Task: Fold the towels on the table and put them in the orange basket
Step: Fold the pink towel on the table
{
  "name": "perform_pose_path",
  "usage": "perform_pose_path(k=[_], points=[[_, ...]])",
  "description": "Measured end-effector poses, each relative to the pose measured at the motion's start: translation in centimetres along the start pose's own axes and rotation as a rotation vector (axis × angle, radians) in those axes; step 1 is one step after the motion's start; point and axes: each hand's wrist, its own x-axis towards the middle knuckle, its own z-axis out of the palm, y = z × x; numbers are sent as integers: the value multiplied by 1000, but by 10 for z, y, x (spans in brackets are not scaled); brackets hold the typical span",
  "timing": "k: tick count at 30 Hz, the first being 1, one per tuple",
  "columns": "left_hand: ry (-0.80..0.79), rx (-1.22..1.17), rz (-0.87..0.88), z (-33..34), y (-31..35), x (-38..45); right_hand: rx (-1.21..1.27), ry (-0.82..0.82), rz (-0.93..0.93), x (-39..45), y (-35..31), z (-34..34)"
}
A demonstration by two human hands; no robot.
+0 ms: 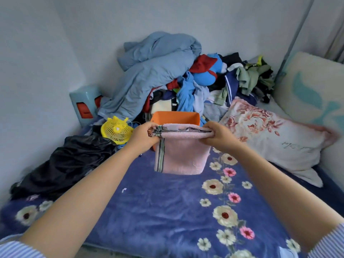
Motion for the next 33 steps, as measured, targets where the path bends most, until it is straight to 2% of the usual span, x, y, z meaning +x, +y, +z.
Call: perform_pose_path(k=[12, 21, 28, 33], points=[[-16, 16, -78, 32, -44, 237, 29, 10, 82, 241, 80, 10], [-10, 19, -150, 49, -121, 360, 50, 60, 122, 368, 126, 74], [-159, 21, -178, 59, -208, 455, 50, 88, 225, 449, 155, 141], [-261, -19, -256, 93, -270, 507, 117, 79, 324, 492, 185, 187]])
